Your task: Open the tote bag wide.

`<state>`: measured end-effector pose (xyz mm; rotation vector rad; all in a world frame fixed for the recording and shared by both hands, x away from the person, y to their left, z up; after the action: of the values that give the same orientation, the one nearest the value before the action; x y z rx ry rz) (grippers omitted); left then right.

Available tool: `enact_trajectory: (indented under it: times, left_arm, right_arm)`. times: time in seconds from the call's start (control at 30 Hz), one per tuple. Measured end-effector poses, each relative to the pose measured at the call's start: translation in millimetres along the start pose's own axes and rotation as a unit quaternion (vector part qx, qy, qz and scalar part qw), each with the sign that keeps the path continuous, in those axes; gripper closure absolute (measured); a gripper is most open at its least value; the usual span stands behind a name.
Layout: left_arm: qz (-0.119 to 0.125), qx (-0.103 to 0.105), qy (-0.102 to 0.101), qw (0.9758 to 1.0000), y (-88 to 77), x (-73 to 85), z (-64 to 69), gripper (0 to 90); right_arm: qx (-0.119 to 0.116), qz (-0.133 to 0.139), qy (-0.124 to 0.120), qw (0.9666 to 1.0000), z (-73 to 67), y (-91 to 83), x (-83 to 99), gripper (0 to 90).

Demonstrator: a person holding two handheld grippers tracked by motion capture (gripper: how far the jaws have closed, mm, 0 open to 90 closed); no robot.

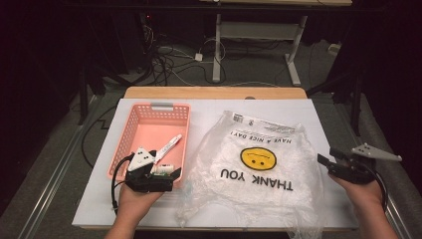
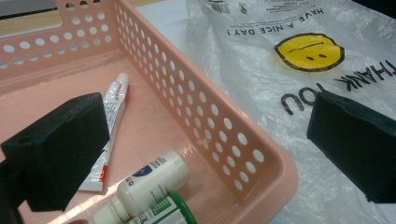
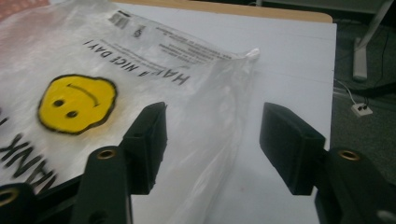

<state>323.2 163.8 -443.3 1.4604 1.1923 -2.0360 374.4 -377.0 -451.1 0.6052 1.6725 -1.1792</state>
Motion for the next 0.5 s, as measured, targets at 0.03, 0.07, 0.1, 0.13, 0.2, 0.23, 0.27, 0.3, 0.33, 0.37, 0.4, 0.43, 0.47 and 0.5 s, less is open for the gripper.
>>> enact_trajectory:
  times: [0.03, 0.07, 0.1, 0.13, 0.2, 0.23, 0.27, 0.3, 0.33, 0.37, 0.4, 0.43, 0.47, 0.5]
  left_arm:
    - [0.001, 0.0, -0.001, 1.0, -0.3, 0.2, -0.3, 0.0]
    - [0.0, 0.0, -0.003, 1.0, -0.6, 0.3, -0.8, 0.0]
    - [0.001, 0.0, -0.003, 1.0, -0.9, 0.4, -1.2, 0.0]
    - [0.0, -0.001, -0.004, 1.0, -1.3, 0.6, -1.8, 0.0]
    - [0.002, -0.001, -0.005, 1.0, -2.0, 0.7, -2.6, 0.0]
    - [0.003, -0.001, -0.004, 1.0, -2.2, 0.7, -2.7, 0.0]
    - [0.003, -0.001, -0.003, 1.0, -2.3, 0.8, -2.8, 0.0]
    - [0.002, -0.002, -0.002, 1.0, -2.2, 1.1, -2.8, 0.0]
    - [0.003, -0.002, -0.002, 1.0, -2.0, 1.3, -2.9, 0.0]
    - [0.003, -0.003, -0.003, 1.0, -1.9, 1.4, -2.9, 0.0]
    - [0.005, -0.004, -0.003, 1.0, -2.0, 1.3, -2.7, 0.0]
    - [0.005, -0.003, -0.002, 1.0, -2.2, 1.3, -2.2, 0.0]
    - [0.005, -0.002, 0.0, 1.0, -2.3, 1.4, -1.6, 0.0]
    - [0.005, -0.002, 0.001, 1.0, -2.2, 1.5, -1.1, 0.0]
  right_arm:
    - [0.0, 0.0, 0.0, 1.0, 0.0, 0.0, 0.0, 40.2]
    - [0.003, -0.003, 0.002, 1.0, 3.7, 7.4, -1.4, 39.9]
    - [0.004, -0.009, 0.001, 1.0, 7.6, 14.5, -2.3, 38.8]
    - [0.004, -0.014, 0.005, 0.9999, 10.6, 21.0, -3.4, 37.5]
    - [0.002, -0.023, 0.012, 0.9997, 16.2, 34.3, -5.8, 35.6]
    - [0.001, -0.027, 0.013, 0.9996, 18.8, 43.8, -8.2, 34.2]
    - [0.001, -0.027, 0.013, 0.9996, 18.8, 43.8, -8.2, 34.2]
    - [0.002, -0.028, 0.015, 0.9995, 22.4, 54.0, -11.7, 31.6]
    - [0.002, -0.028, 0.015, 0.9995, 22.4, 54.0, -11.7, 31.6]
    - [0.001, -0.034, 0.019, 0.9993, 25.1, 63.7, -15.0, 27.3]
    - [-0.001, -0.039, 0.019, 0.9991, 26.0, 68.9, -17.1, 24.6]
    - [-0.001, -0.039, 0.019, 0.9991, 26.0, 68.9, -17.1, 24.6]
    - [-0.002, -0.043, 0.02, 0.9989, 26.4, 73.9, -19.2, 23.1]
    - [-0.003, -0.042, 0.022, 0.9989, 27.1, 78.8, -21.3, 21.6]
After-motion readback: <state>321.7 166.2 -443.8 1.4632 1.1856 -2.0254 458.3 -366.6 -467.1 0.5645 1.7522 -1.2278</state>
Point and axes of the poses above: each handheld gripper's, and its own axes: y roughly forward along the jaws, x roughly out of its underside, z roughly to its right, the point moved 4 cm from there along y, roughly forward along the jaws, and after that the axes turned 7 degrees about z, right-handed, at the moved point
